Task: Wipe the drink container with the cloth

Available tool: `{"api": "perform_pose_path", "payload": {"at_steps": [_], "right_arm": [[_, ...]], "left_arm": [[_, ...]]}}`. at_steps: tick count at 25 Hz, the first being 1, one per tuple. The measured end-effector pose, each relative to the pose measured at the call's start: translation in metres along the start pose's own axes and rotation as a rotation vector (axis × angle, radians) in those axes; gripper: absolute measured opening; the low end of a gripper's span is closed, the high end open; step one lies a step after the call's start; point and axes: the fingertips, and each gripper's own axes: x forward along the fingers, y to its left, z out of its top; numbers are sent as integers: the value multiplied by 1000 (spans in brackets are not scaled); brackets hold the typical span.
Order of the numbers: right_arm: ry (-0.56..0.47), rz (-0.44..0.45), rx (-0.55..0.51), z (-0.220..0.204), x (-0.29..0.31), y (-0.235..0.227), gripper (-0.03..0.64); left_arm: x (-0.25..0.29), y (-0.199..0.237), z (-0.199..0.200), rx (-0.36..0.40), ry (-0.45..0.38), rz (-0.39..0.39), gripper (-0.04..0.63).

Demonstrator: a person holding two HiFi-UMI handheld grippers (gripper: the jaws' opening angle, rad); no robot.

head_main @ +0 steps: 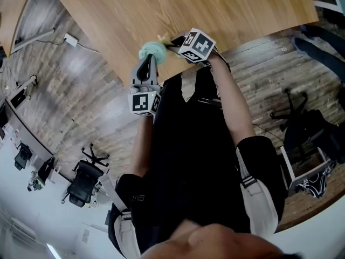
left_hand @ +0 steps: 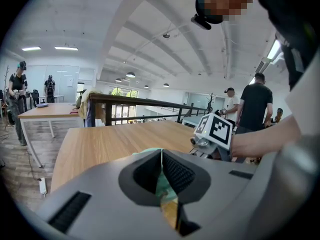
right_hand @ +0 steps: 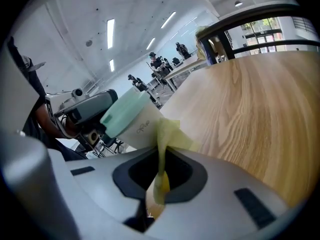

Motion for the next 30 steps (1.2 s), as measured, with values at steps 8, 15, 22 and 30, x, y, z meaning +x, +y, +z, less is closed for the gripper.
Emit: {"api": "perform_pose_path", "payload": {"at_steps": [8, 15, 22, 30], "right_arm": [[-34, -2, -12, 1, -24, 26, 41], [-110, -80, 46, -6, -48, 31, 41], [-219, -283, 55, 0, -77, 27, 41], [-444, -514, 77, 27, -130, 35, 41]], "left_arm": [[2, -1, -2, 14, 14, 0, 26], [5, -3, -6, 18, 15, -6, 26], [7, -2, -9, 24, 26, -18, 26], [2, -6, 15, 35, -41, -13, 26]]}}
